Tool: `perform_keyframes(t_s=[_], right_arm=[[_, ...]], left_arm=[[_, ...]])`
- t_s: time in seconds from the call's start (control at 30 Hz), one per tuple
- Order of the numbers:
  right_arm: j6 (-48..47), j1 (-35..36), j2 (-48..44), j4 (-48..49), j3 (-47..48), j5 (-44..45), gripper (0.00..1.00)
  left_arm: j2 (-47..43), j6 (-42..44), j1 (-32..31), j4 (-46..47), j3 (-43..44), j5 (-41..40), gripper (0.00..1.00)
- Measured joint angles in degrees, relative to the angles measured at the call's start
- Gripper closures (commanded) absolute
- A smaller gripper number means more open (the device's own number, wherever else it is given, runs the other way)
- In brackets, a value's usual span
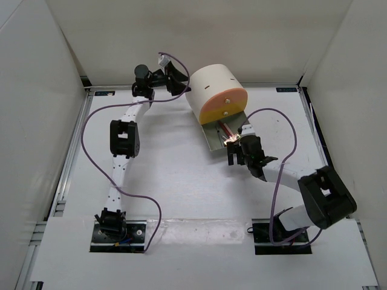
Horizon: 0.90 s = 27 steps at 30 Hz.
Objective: Organize the makeup
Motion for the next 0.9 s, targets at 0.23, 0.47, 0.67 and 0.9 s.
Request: perform_keyframes(t_s=[0.23, 0.47, 0.67, 0.9], right_arm=[[-0.6, -0.6, 5.0, 10.0, 0.3, 0.1, 0.40], [-1.9, -1.5, 10.1, 18.6, 1.7, 1.5, 0.68], [-4.2, -2.2, 11.5, 23.2, 3.3, -0.1, 0.93], [-7.1, -3.8, 12.2, 23.5, 4.5, -3.2, 0.90]], left_arm=[[0.7, -0.3, -1.3, 2.6, 0.2, -0.4, 0.02], [2.0, -0.7, -1.7, 4.2, -0.3, -1.1, 0.02], [2.0, -0.9, -1.7, 5.1, -0.9, -1.6, 0.02], [2.0, -1.3, -1.7, 6.8, -1.5, -2.3, 0.02]])
